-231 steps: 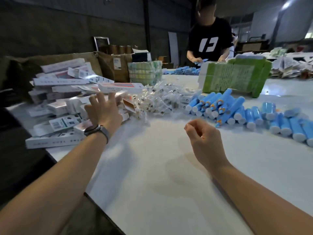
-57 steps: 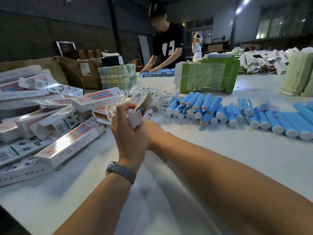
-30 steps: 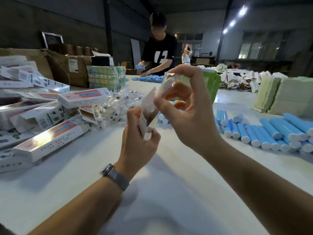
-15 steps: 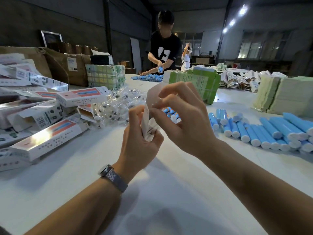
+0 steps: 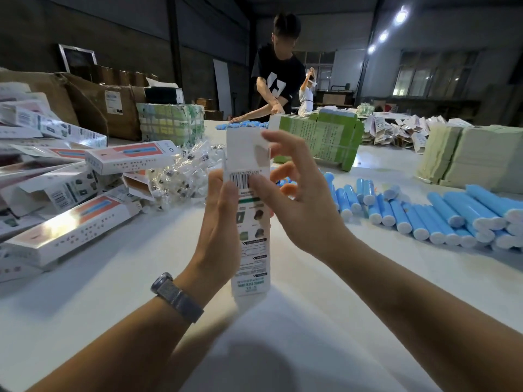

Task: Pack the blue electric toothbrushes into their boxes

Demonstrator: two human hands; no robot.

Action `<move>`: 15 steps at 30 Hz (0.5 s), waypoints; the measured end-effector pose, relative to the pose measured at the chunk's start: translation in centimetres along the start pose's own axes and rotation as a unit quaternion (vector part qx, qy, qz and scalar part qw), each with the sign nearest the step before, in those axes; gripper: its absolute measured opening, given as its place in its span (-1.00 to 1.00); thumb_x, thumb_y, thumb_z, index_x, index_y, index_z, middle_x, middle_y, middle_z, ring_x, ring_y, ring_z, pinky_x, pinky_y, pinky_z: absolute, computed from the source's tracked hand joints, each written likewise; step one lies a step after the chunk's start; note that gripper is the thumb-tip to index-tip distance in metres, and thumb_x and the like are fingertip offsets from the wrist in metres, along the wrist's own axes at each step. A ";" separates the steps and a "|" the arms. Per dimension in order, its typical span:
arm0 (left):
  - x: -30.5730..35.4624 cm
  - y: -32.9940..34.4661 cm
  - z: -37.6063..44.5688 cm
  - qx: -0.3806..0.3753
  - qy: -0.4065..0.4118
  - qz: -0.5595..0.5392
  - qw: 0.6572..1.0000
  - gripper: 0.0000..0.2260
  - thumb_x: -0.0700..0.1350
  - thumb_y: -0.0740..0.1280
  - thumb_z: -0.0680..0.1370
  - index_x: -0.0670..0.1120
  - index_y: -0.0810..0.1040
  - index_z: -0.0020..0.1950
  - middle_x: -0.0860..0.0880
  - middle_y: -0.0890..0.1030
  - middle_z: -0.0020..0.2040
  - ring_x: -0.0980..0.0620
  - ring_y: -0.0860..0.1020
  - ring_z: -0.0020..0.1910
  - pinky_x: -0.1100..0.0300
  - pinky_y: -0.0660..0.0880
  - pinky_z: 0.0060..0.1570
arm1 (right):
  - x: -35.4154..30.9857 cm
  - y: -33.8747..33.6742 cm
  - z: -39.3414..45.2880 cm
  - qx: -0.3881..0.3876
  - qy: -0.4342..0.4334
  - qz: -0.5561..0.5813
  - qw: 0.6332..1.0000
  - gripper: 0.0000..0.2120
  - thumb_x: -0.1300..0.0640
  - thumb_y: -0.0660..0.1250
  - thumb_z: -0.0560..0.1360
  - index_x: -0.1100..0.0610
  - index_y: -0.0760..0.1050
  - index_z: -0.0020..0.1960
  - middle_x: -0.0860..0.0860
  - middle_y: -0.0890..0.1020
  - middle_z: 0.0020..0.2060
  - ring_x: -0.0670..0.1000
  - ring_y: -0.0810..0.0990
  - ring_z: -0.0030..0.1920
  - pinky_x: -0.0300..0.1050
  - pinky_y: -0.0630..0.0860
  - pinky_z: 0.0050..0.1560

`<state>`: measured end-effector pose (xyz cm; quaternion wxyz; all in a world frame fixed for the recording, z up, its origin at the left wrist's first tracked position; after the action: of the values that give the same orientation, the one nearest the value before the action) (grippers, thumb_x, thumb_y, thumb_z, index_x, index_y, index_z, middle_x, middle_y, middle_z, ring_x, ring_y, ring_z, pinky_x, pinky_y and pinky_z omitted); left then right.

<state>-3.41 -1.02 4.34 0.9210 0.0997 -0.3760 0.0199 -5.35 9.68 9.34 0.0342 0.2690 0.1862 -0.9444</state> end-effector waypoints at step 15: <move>2.5 0.4 -0.3 -0.012 0.149 0.138 0.979 -0.83 -0.11 0.09 0.72 0.07 0.24 0.30 0.25 0.58 0.12 0.08 0.65 -0.14 0.17 0.63 -0.24 | 1.0 0.2 -0.9 0.033 0.031 0.132 0.990 -0.72 0.18 0.35 0.56 -0.04 0.44 0.22 -0.04 0.59 0.06 -0.12 0.55 -0.12 -0.27 0.52 -0.17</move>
<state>-1.45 -0.71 5.89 0.9563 0.0312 -0.2449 0.1567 -5.71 9.89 8.09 0.1436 0.3218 0.1186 -0.9283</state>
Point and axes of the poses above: each hand's wrist, its own z-axis towards the middle knuckle, its own y-axis out of the palm, x = y × z, the point moved 9 cm from there along z, towards the middle knuckle
